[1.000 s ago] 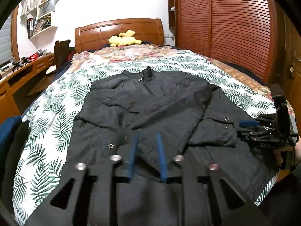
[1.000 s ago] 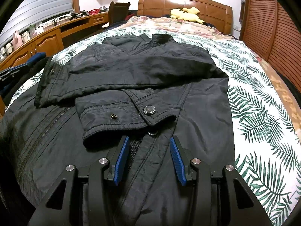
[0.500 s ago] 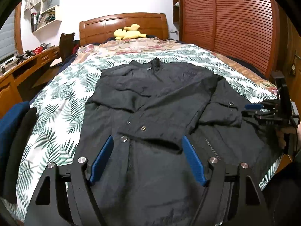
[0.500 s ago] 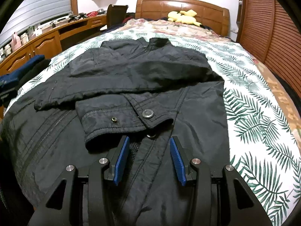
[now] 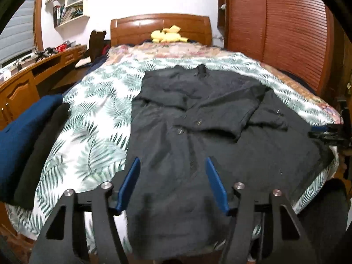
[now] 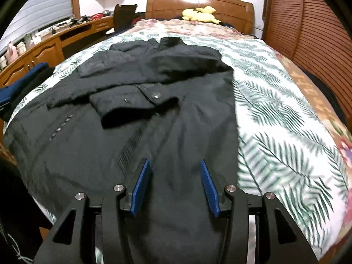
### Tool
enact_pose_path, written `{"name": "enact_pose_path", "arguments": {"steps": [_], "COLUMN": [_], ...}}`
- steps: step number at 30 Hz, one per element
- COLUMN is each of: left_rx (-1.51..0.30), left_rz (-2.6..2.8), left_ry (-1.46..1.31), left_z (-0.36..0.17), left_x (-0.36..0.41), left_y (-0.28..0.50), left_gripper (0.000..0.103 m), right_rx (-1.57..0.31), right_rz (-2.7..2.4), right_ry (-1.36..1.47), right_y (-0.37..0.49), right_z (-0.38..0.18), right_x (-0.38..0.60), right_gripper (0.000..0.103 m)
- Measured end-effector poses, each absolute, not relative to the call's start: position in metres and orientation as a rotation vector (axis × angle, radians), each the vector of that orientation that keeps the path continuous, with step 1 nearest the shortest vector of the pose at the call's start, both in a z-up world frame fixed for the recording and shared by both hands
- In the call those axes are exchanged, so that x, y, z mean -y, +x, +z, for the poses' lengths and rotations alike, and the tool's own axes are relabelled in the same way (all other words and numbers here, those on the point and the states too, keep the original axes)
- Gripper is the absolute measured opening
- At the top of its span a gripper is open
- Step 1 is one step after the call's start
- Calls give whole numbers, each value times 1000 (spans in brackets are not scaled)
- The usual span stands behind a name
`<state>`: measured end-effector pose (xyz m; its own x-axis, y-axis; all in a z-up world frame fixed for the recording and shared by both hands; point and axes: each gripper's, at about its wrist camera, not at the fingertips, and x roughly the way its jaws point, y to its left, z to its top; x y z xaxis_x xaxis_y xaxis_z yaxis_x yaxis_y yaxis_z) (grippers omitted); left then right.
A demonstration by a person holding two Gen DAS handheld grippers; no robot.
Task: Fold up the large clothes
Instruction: 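Move the left gripper to the jacket hem and grasp it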
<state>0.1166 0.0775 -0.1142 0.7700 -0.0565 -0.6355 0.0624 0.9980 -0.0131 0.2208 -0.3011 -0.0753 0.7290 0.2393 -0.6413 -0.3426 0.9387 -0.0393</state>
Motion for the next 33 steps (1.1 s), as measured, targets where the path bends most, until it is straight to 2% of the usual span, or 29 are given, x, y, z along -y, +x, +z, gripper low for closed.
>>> {"name": "enact_pose_path", "arguments": {"steps": [19,28,29,31,33], "left_rx": [-779,-812,-811,-801,-803], "left_rz": [-41,-29,-36,-60,-50], "left_ry": [-4,-27,-35,-53,-55], "left_z": [-140,-149,-150,-152,-153], "left_x": [-106,-114,-114,-115,-115], "left_y": [92,90,90,90,90], "left_gripper": [54,54,50,34,34], "right_rx": [-783,-769,-762,-757,-753], "right_rz": [323,376,383,385,389], "right_ry": [-54,26,30,33,29], "right_y": [191,194,193,192,192], "right_z": [-68,-68,-66,-66,-67], "right_x": [339,343,343,343,343], "right_gripper": [51,51,51,51,51]}}
